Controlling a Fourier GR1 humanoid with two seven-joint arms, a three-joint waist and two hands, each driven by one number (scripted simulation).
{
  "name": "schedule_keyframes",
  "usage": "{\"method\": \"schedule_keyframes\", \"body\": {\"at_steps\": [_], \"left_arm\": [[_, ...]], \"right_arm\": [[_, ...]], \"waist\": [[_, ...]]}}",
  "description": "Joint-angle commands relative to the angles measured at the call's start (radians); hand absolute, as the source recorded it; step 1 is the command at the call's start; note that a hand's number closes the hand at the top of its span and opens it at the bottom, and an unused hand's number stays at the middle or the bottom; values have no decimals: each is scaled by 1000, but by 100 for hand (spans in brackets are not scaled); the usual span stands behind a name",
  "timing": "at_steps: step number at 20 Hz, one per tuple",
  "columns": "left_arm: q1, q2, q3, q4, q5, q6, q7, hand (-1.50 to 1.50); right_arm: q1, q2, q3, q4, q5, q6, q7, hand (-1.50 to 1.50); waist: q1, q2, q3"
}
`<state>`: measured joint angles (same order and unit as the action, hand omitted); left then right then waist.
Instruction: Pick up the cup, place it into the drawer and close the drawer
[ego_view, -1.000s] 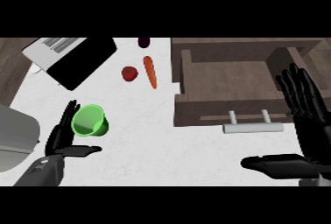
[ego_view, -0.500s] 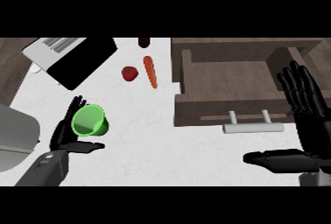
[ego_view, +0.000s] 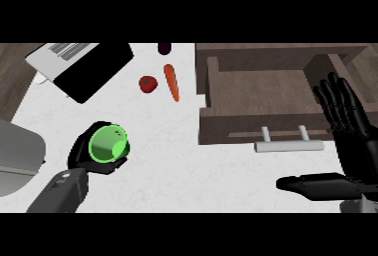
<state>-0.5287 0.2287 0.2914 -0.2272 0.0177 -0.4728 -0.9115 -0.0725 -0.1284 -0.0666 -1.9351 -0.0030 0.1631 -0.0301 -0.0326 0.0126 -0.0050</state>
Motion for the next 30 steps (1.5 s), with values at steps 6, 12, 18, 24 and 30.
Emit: {"method": "schedule_keyframes", "body": {"at_steps": [6,12,18,24,30], "left_arm": [[13,-44,-12,-61,16,-162,-162,150],[35,-35,101,-86,121,-6,-190,150],[7,-53,110,-153,141,36,-219,150],[-27,-68,39,-315,136,28,-64,150],[-122,-146,-36,-519,118,209,101,150]], "right_arm": [[-16,-7,-22,-7,-2,-13,34,-150],[12,-14,-25,20,6,6,-21,-150],[14,-38,-54,0,-7,18,-17,-150],[14,-25,-58,-45,-9,-9,51,-150],[1,-54,-107,66,-37,31,-29,-150]], "waist": [[9,-2,1],[18,-5,2],[17,-9,3],[35,-19,6],[37,-17,6]]}}
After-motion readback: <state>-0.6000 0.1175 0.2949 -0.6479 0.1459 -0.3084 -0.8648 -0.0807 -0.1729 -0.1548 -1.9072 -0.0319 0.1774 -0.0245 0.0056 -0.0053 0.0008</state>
